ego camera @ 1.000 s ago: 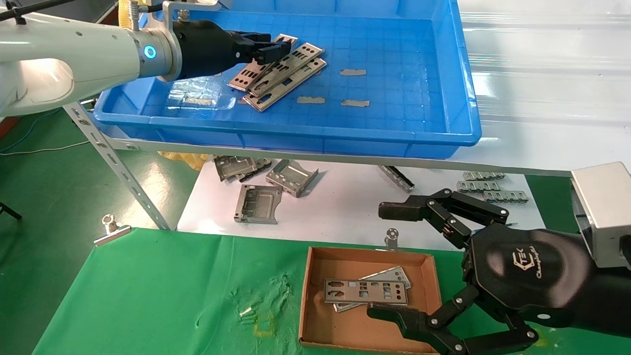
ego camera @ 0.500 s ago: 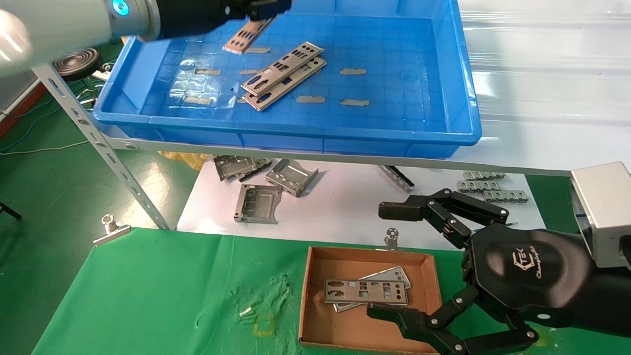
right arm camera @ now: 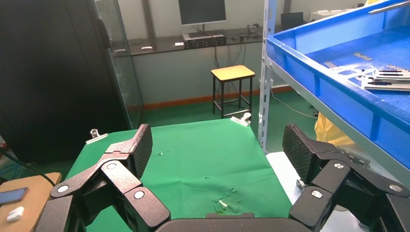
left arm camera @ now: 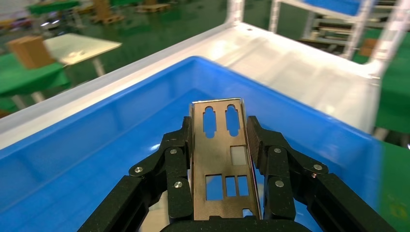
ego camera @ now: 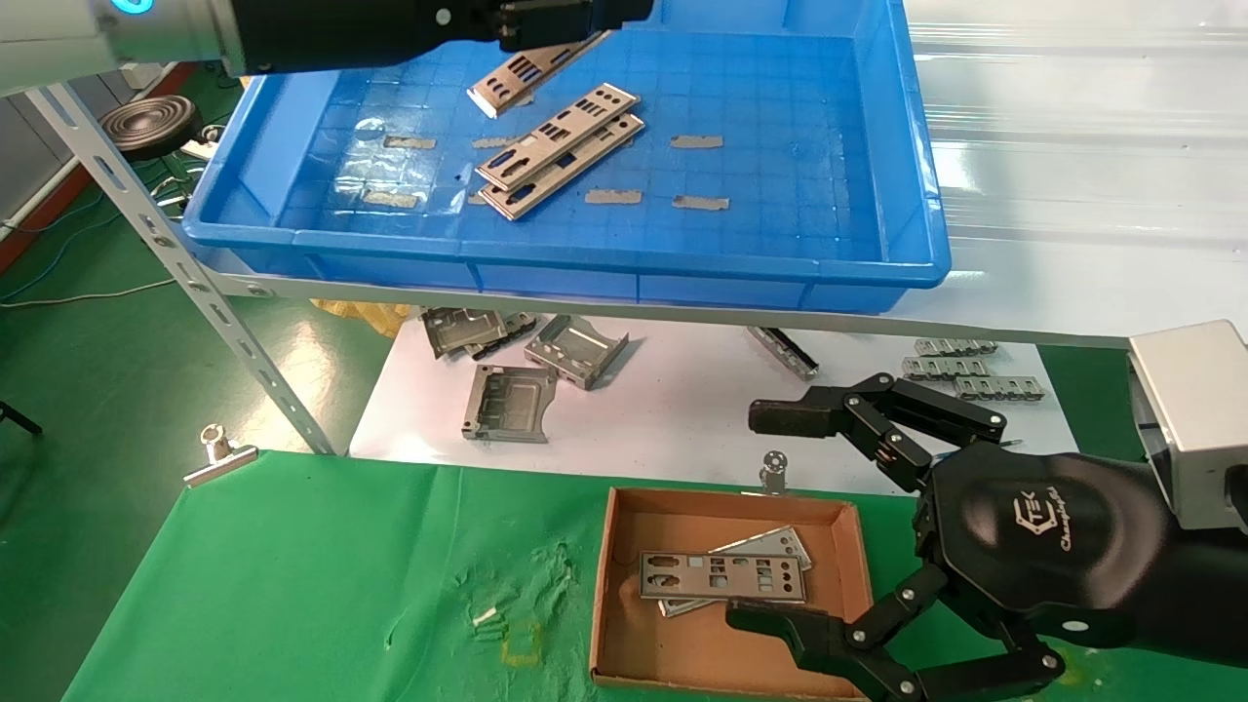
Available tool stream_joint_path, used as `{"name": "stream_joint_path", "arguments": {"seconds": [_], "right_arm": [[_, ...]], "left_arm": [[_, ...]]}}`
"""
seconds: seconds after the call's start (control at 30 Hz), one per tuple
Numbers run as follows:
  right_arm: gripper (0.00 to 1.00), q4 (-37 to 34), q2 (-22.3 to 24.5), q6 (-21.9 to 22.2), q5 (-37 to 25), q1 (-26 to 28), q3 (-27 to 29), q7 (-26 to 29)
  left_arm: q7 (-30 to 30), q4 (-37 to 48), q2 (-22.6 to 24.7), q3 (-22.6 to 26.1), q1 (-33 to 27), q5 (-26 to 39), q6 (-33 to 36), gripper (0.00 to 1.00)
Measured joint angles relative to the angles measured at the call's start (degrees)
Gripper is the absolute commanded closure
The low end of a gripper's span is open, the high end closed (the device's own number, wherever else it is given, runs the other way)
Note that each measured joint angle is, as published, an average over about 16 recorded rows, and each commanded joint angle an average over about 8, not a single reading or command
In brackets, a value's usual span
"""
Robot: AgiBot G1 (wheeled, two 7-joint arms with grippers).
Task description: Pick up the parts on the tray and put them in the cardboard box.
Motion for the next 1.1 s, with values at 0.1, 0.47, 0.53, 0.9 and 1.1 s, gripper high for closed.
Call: {"name": "stream_joint_path", "arguments": {"seconds": [0.1, 0.47, 0.53, 0.9, 1.1], "right_arm": [[0.0, 0.0, 0.0, 0.0, 0.0, 0.0, 0.0, 0.0], [0.0, 0.0, 0.0, 0.0, 0.0, 0.0, 0.0, 0.0], [0.0, 0.0, 0.0, 0.0, 0.0, 0.0, 0.0, 0.0], [0.0, 0.0, 0.0, 0.0, 0.0, 0.0, 0.0, 0.0], [0.0, 0.0, 0.0, 0.0, 0.0, 0.0, 0.0, 0.0]], "left_arm": [[1.34, -1.24, -1.23, -0.1, 0.38, -0.36, 3.62, 1.0], [4.68, -9.83, -6.05, 0.17, 4.16, -1.13, 13.88, 1.0], [5.1, -11.98, -6.85, 0.27, 5.33, -1.22, 14.82, 1.0], [9.24, -24.05, -9.07, 1.02, 14.24, -0.48, 12.51, 1.0], [13.01, -28.91, -7.74, 2.39, 20.07, 2.09, 7.35, 1.0]]}}
